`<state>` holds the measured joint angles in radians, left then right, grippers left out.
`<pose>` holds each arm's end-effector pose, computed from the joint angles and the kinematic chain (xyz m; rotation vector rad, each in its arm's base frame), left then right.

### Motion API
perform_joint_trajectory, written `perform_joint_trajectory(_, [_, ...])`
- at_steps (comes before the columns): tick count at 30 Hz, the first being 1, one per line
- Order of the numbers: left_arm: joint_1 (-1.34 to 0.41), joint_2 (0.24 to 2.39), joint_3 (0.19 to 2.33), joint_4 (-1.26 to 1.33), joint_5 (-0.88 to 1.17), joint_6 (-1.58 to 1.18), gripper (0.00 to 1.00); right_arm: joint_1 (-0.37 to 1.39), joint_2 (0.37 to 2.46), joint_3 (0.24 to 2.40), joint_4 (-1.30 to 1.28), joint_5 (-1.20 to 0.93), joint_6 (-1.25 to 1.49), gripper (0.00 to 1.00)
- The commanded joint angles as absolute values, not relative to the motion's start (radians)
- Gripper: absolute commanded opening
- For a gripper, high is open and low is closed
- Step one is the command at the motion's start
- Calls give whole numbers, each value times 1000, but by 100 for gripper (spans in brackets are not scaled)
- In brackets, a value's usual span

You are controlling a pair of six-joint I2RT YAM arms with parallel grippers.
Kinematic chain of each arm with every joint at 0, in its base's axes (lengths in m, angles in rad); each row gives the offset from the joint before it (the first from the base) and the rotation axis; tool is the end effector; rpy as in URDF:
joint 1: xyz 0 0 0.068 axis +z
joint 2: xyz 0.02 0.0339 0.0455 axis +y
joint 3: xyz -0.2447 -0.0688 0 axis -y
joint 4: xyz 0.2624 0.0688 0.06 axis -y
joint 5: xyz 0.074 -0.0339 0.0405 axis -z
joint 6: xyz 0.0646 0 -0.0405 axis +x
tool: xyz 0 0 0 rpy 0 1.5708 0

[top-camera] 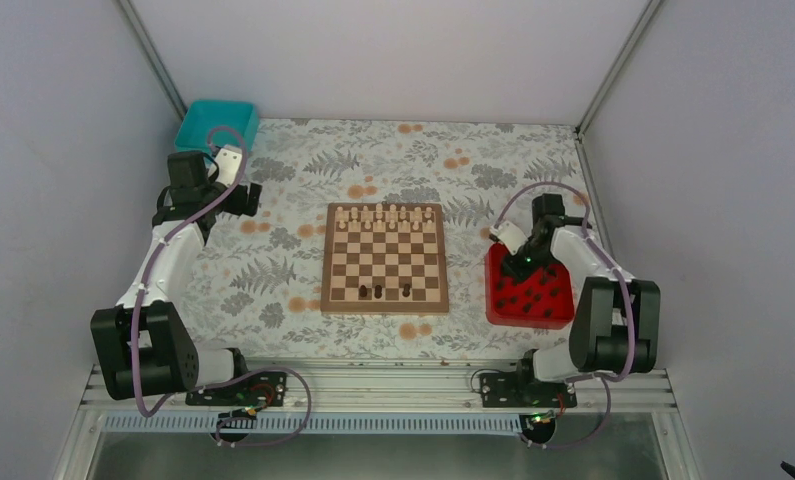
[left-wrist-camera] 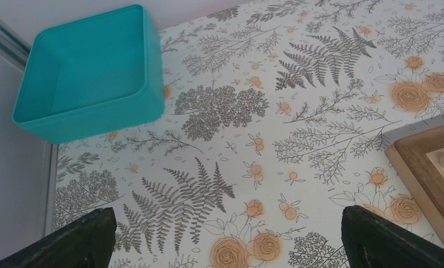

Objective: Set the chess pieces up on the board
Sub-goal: Pick up the chess piece from the storage box.

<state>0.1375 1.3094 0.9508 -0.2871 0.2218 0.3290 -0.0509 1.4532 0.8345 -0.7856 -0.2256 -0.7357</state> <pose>0.3318 0.0316 0.2315 0.3311 2.1731 0.0152 0.2629 0.0011 0.1181 -0.9977 2.7174 0.2103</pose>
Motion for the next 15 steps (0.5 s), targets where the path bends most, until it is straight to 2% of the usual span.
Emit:
perform_joint_trajectory(1, [144,1292,969,-289,247,324,100,-21,1388,950,-879,-214,-724,10])
perform_joint_trajectory(7, [144,1289,972,-293,251,322,100,180,1406,1181,-996,-154,-658,10])
perform_joint_trajectory(15, [145,1282,970,-290,250,321,100,496,1643,1515,-1036,-104,-630,12])
